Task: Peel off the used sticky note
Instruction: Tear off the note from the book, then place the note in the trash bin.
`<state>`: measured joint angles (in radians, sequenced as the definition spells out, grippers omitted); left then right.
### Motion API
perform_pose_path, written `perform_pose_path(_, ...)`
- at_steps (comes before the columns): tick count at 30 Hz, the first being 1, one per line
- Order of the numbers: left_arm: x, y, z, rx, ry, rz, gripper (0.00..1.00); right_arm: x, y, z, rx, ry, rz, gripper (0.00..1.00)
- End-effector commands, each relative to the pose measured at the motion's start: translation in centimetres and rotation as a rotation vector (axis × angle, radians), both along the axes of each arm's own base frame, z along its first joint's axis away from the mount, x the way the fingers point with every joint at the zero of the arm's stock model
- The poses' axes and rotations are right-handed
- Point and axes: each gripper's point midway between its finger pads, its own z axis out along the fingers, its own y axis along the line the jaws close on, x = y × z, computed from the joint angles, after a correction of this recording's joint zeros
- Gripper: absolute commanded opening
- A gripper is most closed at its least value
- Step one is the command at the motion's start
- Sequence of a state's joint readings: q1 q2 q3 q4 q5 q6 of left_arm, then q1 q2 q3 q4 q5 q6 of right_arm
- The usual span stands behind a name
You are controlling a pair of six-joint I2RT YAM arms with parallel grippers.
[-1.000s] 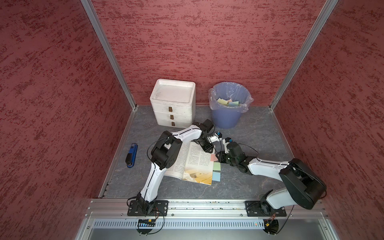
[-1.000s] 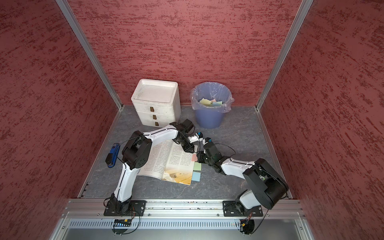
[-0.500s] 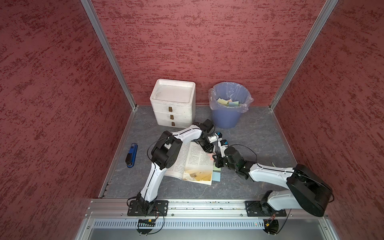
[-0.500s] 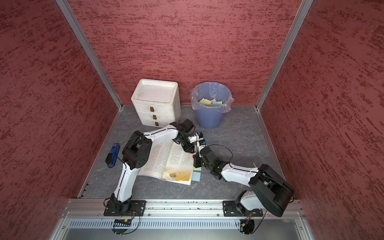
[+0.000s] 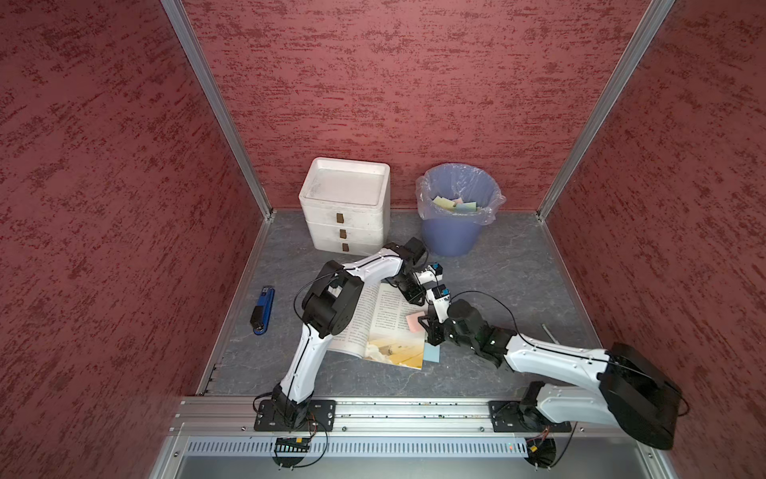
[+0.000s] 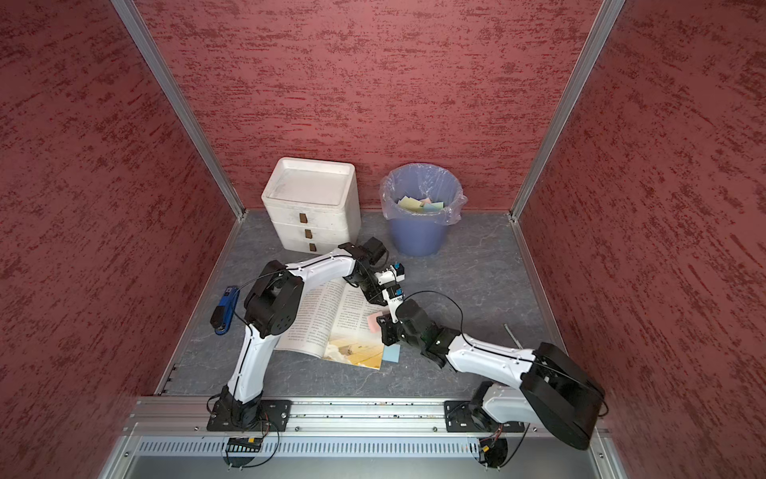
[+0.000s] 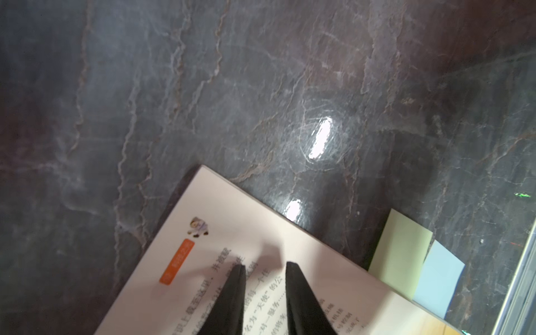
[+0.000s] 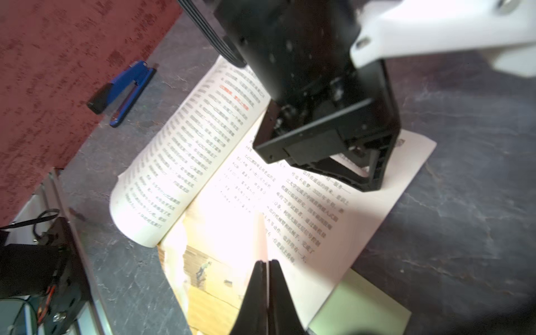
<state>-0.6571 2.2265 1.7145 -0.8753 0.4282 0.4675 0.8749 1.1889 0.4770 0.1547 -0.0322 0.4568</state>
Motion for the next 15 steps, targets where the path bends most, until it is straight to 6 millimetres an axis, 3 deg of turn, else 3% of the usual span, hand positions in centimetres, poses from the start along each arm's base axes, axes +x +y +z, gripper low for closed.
perform_pose_path(1,-0.9,1.3,3.2,-0.045,0.053,0.02,0.3,-1.5,-1.2,2.3,-0.009,0.016,0.014,0.0)
perform_pose_path(4,-0.7,2.9,7.0,-0.104,0.033,0.047,0.35,-1.8,-3.2,5.8,-0.028,-0.029,-0.029,0.0)
perform_pose_path(7,-0.8,5.5,9.5,-0.14,0.021,0.079,0.46,-1.1,-5.7,11.1,-0.039,-0.112,-0.123,0.0)
perform_pose_path(10,-1.3,9.1,10.7,-0.159,0.009,0.116,0.67,0.4,-8.4,16.2,-0.068,-0.191,-0.259,0.0)
perform_pose_path(15,-1.9,16.2,11.2,-0.208,0.0,0.228,0.9,4.6,-11.0,25.1,-0.099,-0.316,-0.433,0.0)
